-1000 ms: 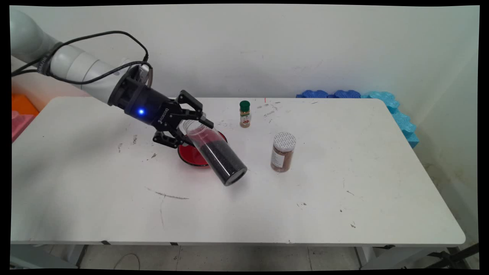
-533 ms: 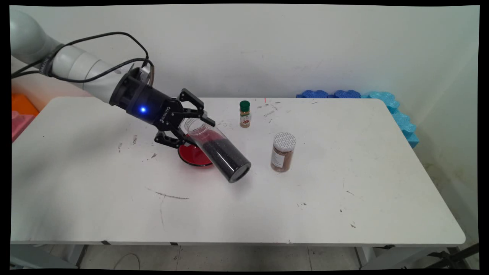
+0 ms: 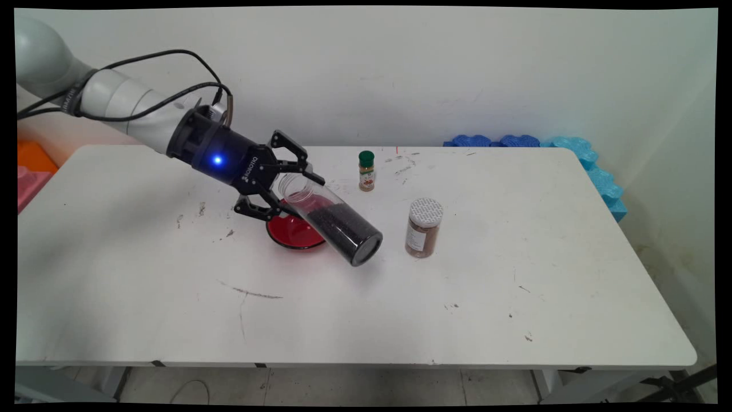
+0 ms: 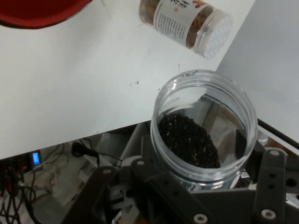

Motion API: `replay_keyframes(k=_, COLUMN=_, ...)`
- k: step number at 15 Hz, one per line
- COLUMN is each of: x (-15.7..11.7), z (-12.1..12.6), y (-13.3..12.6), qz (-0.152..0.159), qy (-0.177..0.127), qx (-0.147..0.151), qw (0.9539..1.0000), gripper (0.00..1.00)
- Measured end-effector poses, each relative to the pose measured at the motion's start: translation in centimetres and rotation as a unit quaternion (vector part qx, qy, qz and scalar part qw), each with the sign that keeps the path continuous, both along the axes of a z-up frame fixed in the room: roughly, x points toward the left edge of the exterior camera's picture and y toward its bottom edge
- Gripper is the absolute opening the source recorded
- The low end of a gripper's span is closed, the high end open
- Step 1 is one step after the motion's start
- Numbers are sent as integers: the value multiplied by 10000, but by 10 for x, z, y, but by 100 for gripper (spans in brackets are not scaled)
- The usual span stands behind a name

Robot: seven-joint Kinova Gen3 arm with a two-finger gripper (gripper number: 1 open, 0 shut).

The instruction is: Pour the black seasoning powder in the red bowl

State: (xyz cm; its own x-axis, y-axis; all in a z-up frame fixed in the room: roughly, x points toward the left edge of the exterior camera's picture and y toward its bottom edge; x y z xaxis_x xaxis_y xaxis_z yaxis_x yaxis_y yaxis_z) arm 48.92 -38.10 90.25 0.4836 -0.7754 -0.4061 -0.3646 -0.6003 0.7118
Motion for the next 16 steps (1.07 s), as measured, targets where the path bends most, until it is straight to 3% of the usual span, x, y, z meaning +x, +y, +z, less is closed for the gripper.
replay_keyframes(k=16, x=3, z=-9, y=-12, qz=499, qy=324, qx=476, qw=9971, gripper=0)
